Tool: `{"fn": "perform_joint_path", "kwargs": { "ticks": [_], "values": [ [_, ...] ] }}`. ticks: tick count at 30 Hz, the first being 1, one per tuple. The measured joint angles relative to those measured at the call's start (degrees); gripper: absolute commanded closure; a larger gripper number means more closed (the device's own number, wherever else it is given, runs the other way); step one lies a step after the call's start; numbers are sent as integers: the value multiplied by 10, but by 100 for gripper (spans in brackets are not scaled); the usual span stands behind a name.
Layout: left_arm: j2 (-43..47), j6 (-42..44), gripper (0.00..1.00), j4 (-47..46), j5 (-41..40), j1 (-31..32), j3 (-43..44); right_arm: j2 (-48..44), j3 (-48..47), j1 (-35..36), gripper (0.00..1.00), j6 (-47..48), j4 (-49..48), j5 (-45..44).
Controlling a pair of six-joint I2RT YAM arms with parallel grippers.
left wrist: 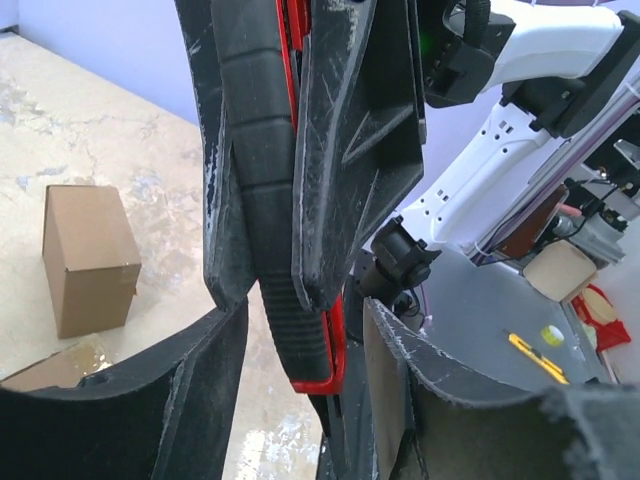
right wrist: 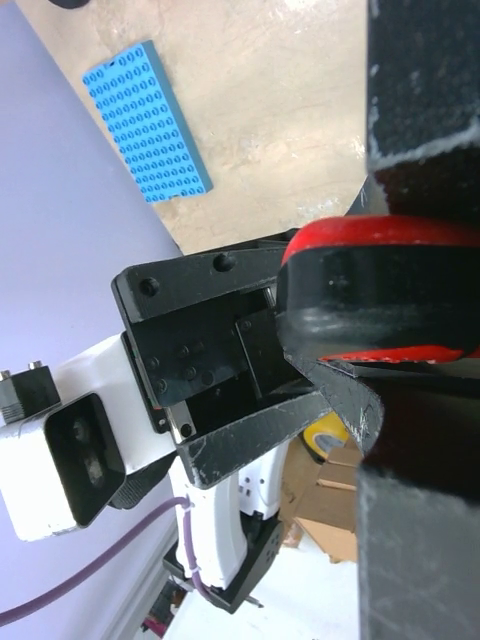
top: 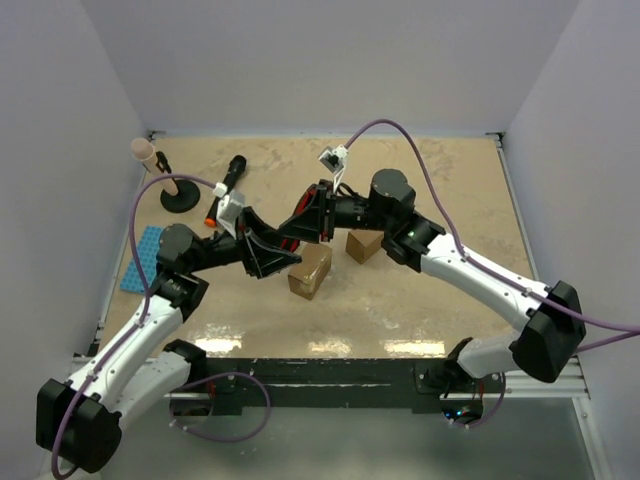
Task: Unpack the express box
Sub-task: Place the knife at the center of the board.
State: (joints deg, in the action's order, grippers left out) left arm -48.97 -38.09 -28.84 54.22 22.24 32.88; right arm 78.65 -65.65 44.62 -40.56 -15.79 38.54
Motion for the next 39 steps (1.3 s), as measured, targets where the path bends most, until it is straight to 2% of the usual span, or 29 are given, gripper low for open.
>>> {"fn": "perform_joint_path", "kwargs": {
  "ticks": [2, 4, 7, 8, 10, 11, 13, 15, 17, 18, 19, 22, 24, 25, 32, 39],
  "values": [
    [-2, -3, 38, -6, -2, 0, 0, 4, 0, 0, 100, -2, -1, 3],
    [-3, -8, 39, -13, -3, 0, 0, 6, 0, 0, 100, -4, -2, 6],
    [-9, -23, 58, -34, -4, 0, 0, 7, 2, 0, 100, -5, -4, 12],
    [-12, -29, 71, -43, -4, 0, -1, 7, 3, 0, 100, -5, -6, 14],
    [-19, -48, 82, -59, -5, 0, -7, 7, 5, 0, 100, 2, -14, 20],
    [-24, -68, 93, -63, -4, -1, -11, 7, 7, 0, 100, 13, -20, 20],
    [-29, -89, 100, -77, -11, 0, -15, 7, 10, -2, 100, 23, -26, 20],
    [-34, -98, 100, -84, -9, 0, -18, 9, 13, -3, 89, 29, -29, 21],
    [-35, -98, 100, -84, -9, 0, -19, 11, 14, -4, 61, 28, -29, 28],
    [-34, -98, 100, -83, -9, 0, -19, 12, 14, -4, 54, 28, -31, 30],
    [-34, -94, 100, -81, -11, 0, -19, 14, 14, -4, 41, 24, -31, 31],
    [-26, -70, 100, -61, -25, 0, -21, 14, 14, -4, 25, 8, -23, 25],
    [-15, -53, 100, -35, -46, 0, -22, 13, 14, -4, 23, 4, -17, 11],
    [-10, -43, 100, -18, -58, 0, -22, 13, 12, -3, 13, 4, -10, 3],
    [14, -6, 100, 85, -170, -9, -22, 2, -9, -4, 12, 13, 61, -88],
    [5, -17, 100, 191, -318, -74, -18, -102, -2, -4, 14, 54, 103, -212]
  ]
}}
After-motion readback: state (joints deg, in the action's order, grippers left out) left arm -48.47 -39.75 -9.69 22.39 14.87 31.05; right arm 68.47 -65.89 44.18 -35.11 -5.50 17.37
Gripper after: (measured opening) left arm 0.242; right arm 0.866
